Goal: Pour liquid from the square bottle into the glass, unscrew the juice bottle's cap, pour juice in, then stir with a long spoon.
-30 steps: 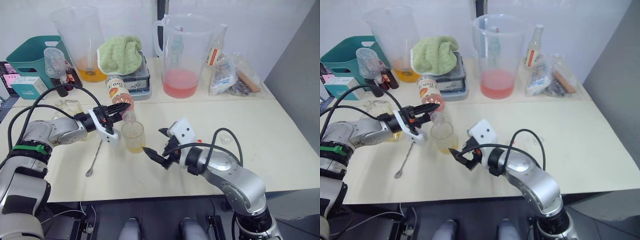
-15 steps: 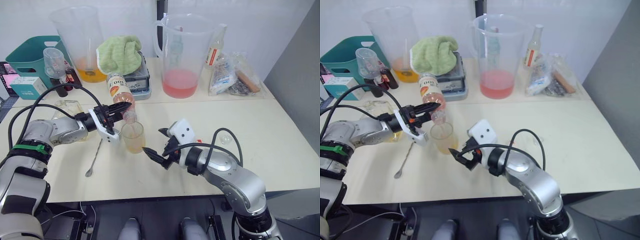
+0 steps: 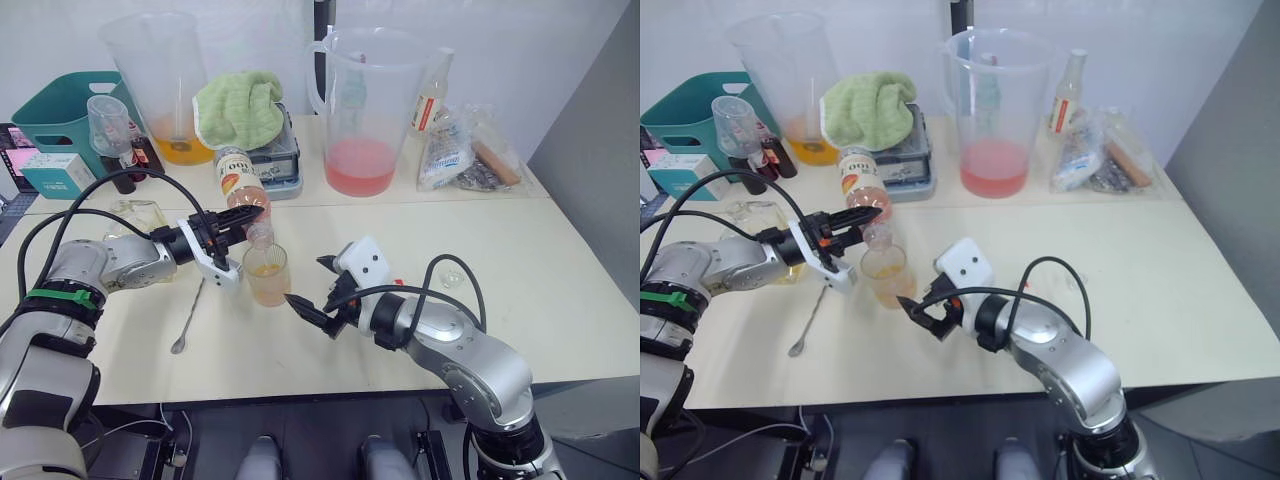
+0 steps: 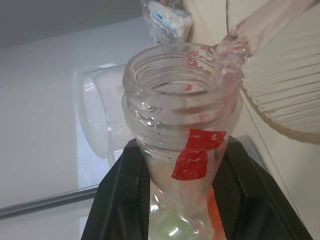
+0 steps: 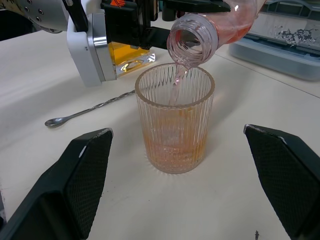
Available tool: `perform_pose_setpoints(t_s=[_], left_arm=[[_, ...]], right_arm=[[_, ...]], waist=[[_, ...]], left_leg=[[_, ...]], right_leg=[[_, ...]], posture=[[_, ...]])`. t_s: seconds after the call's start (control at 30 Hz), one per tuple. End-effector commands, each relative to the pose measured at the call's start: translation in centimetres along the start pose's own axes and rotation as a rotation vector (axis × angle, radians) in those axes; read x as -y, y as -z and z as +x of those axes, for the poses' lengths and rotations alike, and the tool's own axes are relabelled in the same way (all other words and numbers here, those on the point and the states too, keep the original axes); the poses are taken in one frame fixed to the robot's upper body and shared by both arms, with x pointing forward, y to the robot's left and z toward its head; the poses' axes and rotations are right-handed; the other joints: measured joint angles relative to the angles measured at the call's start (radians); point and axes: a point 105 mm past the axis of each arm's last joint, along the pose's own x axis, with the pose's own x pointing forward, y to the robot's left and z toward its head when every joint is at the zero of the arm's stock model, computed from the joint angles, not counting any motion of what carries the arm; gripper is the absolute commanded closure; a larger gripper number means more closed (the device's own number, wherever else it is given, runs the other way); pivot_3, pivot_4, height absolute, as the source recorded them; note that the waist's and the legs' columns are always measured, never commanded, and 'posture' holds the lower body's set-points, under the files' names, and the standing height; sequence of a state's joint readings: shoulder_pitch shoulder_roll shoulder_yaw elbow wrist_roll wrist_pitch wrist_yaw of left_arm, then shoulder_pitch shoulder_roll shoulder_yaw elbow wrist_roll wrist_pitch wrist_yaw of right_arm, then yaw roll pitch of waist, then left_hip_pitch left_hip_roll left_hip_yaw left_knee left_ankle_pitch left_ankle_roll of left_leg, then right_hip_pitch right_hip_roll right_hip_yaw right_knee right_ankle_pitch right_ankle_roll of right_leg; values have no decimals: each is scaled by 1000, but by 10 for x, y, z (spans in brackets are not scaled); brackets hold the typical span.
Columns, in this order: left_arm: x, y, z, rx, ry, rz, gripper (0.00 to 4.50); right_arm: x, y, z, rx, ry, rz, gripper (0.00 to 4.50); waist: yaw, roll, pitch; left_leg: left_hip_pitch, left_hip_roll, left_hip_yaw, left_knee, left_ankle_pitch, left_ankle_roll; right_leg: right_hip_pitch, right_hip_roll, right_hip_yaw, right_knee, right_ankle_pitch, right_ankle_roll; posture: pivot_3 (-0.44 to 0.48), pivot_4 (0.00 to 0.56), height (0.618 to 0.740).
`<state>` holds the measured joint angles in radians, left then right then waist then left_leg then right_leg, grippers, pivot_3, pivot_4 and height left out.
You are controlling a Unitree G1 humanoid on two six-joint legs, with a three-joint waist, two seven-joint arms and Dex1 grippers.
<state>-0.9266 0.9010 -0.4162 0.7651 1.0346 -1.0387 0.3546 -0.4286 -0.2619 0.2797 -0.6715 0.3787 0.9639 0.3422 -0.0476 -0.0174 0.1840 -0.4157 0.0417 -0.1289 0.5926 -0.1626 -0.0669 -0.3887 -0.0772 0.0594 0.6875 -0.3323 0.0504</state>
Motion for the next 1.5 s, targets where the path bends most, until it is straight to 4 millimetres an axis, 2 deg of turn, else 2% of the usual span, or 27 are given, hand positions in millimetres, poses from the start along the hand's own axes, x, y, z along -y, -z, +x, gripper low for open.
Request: perform_pose_setpoints(t_s=[0.03, 0.4, 0.5, 0.63, 0.73, 0.87, 1.07, 1.13, 1.23, 1.3, 1.37, 1.5], left_arm=[[-15, 8, 0, -34, -63, -19, 3234], [-10, 9, -10, -78, -92, -265, 3234], [-15, 18, -16, -126, -118, -380, 3234], [-31, 28, -23, -157, -167, -504, 3234], [-52, 35, -28, -156, -210, -678, 3234], [-68, 38, -42, -134, -195, -946, 3234], [-85, 37, -77, -141, -154, -1282, 3234], [-89, 31, -92, -122, -133, -1400, 3234], [-92, 24, -128, -167, -100, -1549, 3234], [-94, 13, -141, -159, -67, -1601, 3234], [-91, 3, -172, -205, -50, -1676, 3234], [-93, -1, -208, -276, -112, -1726, 3234]], right_arm=[[-4, -13, -3, 56, -12, -26, 38], [-3, -11, -2, 48, -13, -25, 38], [-1, -11, -1, 48, -11, -28, 38], [5, -13, -1, 53, -12, -32, 38], [10, -16, 1, 61, -37, -43, 38], [14, -23, 5, 65, -103, -55, 38], [21, -38, 14, 84, -206, -63, 38], [20, -39, 15, 79, -254, -67, 38], [17, -39, 18, 60, -326, -87, 38], [17, -39, 19, 58, -342, -95, 38], [17, -40, 22, 60, -363, -101, 38], [14, -39, 24, 59, -391, -109, 38]], waist=[[0, 0, 0], [-1, 0, 0], [-4, 0, 0], [-10, 0, 0], [-15, 0, 0], [-26, 0, 0], [-51, 0, 0], [-53, 0, 0], [-64, 0, 0], [-68, 0, 0], [-69, 1, 1], [-65, 1, 1]], left_leg=[[0, 0, 0, 0, 0, 0], [0, 0, 0, 0, 0, 0], [0, 0, 0, 0, 0, 0], [0, 0, 0, 0, 0, 0], [0, 0, 0, 0, 0, -1], [0, 1, -1, 0, 1, -1], [1, 1, -2, 0, 1, 0], [1, 1, -2, 0, 0, 0], [1, 2, -2, 0, 0, 0], [1, 2, -2, -1, 0, 0], [1, 2, -2, -1, 0, 0], [2, 3, -1, -2, 0, 0]], right_leg=[[0, 0, 0, 0, 0, 0], [0, 0, 0, 0, 0, 0], [0, 0, 0, 1, 0, 0], [0, 0, 0, 1, 0, 0], [0, 0, 0, 1, 0, 0], [0, 1, 0, 2, 0, 0], [0, 2, 0, 6, 0, 0], [0, 2, 0, 6, 0, 0], [0, 2, 0, 7, 0, 0], [0, 2, 0, 7, 0, 0], [0, 2, 0, 6, 0, 0], [-1, 2, 0, 5, 0, 0]], posture=[[0, 150, 740], [0, 150, 740], [0, 150, 740], [0, 150, 740], [0, 150, 740], [0, 150, 740], [0, 150, 740], [0, 150, 740], [0, 150, 740], [0, 150, 740], [0, 150, 740], [0, 150, 740]])
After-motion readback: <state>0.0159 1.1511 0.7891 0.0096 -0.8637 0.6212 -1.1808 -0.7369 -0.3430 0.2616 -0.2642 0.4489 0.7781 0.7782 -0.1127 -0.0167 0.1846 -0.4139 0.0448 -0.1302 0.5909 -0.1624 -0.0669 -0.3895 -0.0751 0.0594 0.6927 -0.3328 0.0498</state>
